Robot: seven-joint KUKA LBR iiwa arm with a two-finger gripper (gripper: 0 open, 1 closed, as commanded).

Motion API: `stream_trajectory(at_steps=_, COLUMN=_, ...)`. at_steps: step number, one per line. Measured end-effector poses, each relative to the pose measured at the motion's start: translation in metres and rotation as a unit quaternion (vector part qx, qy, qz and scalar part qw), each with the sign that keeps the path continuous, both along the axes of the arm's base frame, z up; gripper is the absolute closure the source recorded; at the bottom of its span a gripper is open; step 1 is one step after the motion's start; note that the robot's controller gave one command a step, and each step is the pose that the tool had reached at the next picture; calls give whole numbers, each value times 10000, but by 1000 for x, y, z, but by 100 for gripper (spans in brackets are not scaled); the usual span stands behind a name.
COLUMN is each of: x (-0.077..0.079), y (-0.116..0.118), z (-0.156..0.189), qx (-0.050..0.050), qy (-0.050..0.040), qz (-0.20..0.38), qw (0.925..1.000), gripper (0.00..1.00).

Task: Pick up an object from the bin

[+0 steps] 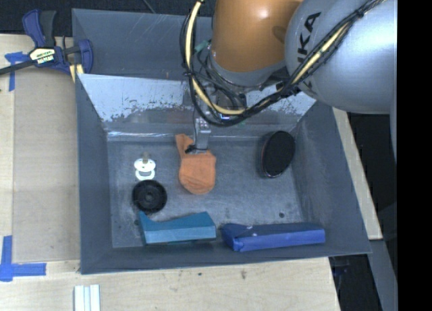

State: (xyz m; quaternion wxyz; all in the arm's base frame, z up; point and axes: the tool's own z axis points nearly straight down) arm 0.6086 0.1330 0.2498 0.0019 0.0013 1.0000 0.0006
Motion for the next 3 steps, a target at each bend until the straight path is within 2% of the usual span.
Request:
stream_trajectory(at_steps=2, x=0, y=0, z=0, qx=-1, qy=3, qz=8, qw=10000, gripper=0)
stream_trajectory(at_steps=3, x=-3, y=-19, z=34, qx=-9, qy=43, qz=67, qw=10000, gripper=0)
